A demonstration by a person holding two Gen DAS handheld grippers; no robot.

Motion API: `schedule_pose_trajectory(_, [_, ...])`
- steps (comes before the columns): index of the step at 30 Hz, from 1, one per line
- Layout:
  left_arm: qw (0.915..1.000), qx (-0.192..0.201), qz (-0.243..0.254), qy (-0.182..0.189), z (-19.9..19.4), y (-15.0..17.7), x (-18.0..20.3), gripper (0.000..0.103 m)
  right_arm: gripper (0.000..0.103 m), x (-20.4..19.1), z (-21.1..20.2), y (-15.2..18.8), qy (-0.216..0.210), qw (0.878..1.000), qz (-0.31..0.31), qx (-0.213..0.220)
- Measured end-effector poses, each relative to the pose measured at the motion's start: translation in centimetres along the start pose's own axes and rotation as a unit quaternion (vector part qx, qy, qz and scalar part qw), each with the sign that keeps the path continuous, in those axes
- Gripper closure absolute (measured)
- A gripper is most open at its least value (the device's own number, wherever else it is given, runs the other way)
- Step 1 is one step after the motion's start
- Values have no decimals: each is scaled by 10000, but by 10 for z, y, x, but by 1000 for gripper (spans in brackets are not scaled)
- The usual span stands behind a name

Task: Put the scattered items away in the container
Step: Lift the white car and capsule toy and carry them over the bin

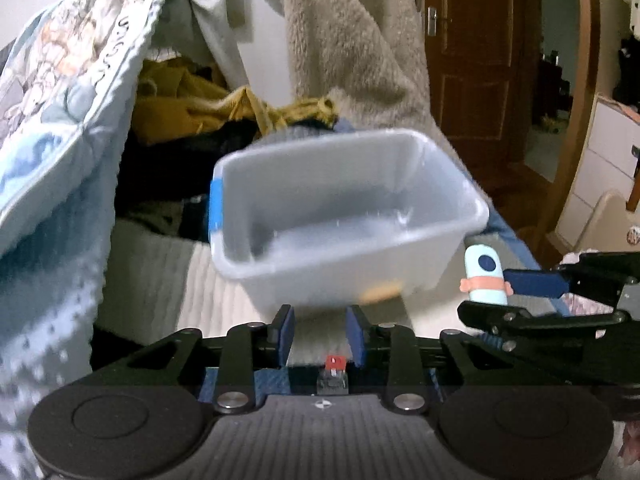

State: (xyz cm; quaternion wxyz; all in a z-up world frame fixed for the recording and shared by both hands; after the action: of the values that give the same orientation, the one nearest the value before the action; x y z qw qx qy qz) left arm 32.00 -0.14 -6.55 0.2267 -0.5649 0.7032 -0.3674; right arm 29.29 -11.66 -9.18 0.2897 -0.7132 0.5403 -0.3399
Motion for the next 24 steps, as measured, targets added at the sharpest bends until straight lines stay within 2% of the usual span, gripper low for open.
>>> schedule_pose_trajectory(2, [10000, -13, -76, -3, 2, 0, -4, 69, 57, 1, 0, -3, 1, 10000, -37, 50])
schedule_pose_trajectory(4, [9995, -218, -205, -56, 10, 11, -10, 49, 57, 1, 1, -2, -8, 10000, -44, 52])
schedule_pose_trajectory(6, [9988, -395, -264, -106, 18, 27, -14, 41, 57, 1, 3, 3, -27, 10000, -17, 13])
schedule_pose_trajectory(7, [9985, -481, -243, -115, 24, 37, -14, 41, 57, 1, 3, 6, -48, 10000, -5, -16])
schedule_pose_trajectory(10, [9968, -765, -104, -224, 45, 66, -10, 42, 57, 1, 6, 16, -94, 9999, 23, -115])
schedule_pose_trajectory(14, [9955, -913, -116, -233, 74, 83, -5, 47, 57, 3, 8, 25, -105, 9997, 63, -219])
schedule_pose_trajectory(17, [9918, -1230, -267, -229, 98, 93, -6, 57, 57, 6, 9, 29, -94, 9996, 79, -261])
schedule_pose_trajectory(18, [9909, -1299, -297, -203, 103, 96, -6, 66, 57, 7, 9, 29, -91, 9996, 77, -269])
schedule_pose_trajectory(19, [9906, -1321, -280, -210, 105, 98, -6, 69, 57, 8, 10, 30, -87, 9996, 71, -276])
schedule_pose_trajectory(21, [9912, -1297, -171, -213, 105, 98, -5, 70, 57, 10, 11, 31, -76, 9995, 68, -284])
schedule_pose_trajectory(24, [9942, -1060, 38, -201, 91, 88, -3, 70, 57, 11, 13, 31, -68, 9996, 79, -277])
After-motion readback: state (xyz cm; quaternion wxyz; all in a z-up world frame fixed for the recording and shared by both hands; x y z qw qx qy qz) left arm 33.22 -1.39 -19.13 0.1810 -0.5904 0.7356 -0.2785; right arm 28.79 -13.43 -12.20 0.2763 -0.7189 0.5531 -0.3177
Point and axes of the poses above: each gripper's, at about its wrist camera, not at the fingertips, and z roughly the way its jaws point, x to its right, y to its underside, the point moved 10 cm from there along z, roughly the way its jaws point, and after that the axes turned 11 degrees about -z, right-handed, at the moved point
